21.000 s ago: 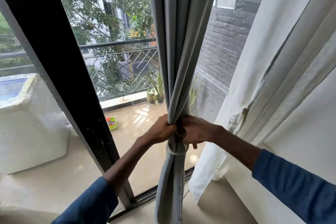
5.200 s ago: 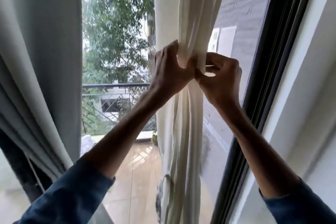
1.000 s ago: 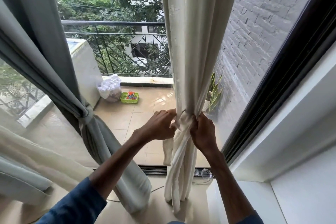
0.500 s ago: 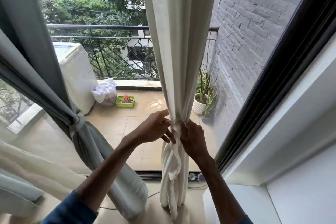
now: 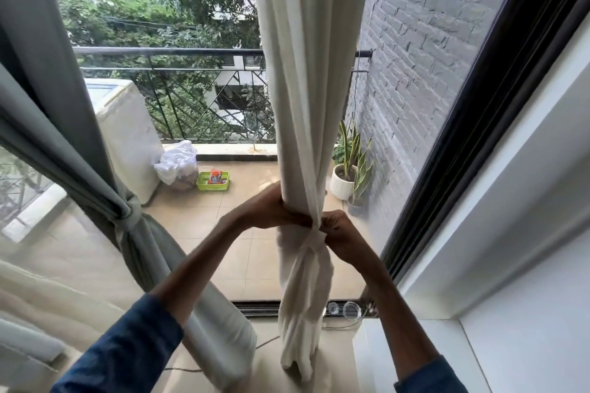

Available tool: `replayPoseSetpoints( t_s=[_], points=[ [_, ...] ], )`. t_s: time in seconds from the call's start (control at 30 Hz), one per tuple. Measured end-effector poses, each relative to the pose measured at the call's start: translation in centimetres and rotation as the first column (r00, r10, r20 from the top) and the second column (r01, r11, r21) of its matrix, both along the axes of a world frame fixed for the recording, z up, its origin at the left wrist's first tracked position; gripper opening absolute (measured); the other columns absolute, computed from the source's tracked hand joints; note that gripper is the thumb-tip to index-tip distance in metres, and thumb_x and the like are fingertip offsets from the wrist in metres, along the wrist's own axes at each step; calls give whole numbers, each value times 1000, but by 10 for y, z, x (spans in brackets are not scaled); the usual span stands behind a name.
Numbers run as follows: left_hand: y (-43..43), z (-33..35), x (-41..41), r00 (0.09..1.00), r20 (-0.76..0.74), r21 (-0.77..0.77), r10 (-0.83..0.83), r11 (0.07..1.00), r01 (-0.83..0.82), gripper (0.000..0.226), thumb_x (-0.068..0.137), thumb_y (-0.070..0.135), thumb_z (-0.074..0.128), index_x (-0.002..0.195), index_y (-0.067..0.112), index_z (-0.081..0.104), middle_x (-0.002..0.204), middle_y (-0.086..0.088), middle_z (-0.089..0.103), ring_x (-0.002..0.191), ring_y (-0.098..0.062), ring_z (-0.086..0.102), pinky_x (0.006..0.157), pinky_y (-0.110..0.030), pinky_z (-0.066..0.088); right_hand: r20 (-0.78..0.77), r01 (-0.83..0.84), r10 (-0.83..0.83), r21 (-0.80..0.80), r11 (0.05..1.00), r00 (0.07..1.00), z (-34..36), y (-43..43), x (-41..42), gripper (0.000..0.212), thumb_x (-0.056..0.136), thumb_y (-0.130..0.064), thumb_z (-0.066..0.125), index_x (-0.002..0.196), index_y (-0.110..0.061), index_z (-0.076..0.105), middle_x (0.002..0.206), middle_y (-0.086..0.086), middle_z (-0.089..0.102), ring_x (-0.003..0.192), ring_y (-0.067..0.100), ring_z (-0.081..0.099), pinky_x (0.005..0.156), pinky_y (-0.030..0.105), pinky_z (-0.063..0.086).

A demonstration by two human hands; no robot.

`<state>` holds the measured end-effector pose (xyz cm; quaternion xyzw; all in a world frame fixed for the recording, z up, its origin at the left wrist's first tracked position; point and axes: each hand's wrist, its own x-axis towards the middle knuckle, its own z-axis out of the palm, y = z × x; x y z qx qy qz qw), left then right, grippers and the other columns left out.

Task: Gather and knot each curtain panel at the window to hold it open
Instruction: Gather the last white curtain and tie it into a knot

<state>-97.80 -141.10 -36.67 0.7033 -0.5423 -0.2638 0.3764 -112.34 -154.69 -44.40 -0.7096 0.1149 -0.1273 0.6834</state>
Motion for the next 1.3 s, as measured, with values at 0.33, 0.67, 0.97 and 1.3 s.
replayPoseSetpoints(
  t_s=[0.33, 0.67, 0.97, 1.3],
  points=[
    [11, -21, -29, 962, -270, -252, 40, 961, -111, 21, 85, 7, 76, 104, 2, 71, 104, -18, 72, 100, -38, 68, 90, -58, 53, 78, 184, -177, -95, 978, 981, 8, 6, -33, 10, 86, -21, 74, 94, -18, 79, 94, 3, 79, 85, 12, 69, 78, 35, 57],
    [25, -26, -12, 963, -226, -163, 150, 968, -190, 19, 82, 27, 78, 99, 19, 75, 100, -5, 76, 96, -28, 71, 86, -53, 55, 124, 224, -204, -173, 959, 971, 18, 42, -34, 11, 89, -20, 76, 98, -13, 77, 86, 14, 76, 71, 25, 72, 71, 48, 58],
    [32, -25, 13, 945, -326, -150, -35, 989, -15, 24, 84, 14, 77, 103, 1, 71, 98, -13, 72, 91, -24, 67, 87, -53, 56, 129, 321, -300, -195, 927, 945, 34, 45, -44, 17, 84, -17, 78, 93, -3, 80, 82, 11, 78, 65, 27, 72, 68, 36, 59],
    [35, -17, 33, 944, -165, -49, -286, 958, 282, 33, 91, 8, 70, 122, 2, 65, 118, -5, 70, 106, -15, 66, 94, -30, 54, 57, 449, -456, -319, 834, 888, 41, 45, -32, 8, 83, -9, 81, 88, -14, 80, 85, 1, 79, 82, 12, 74, 87, 34, 58]
  ],
)
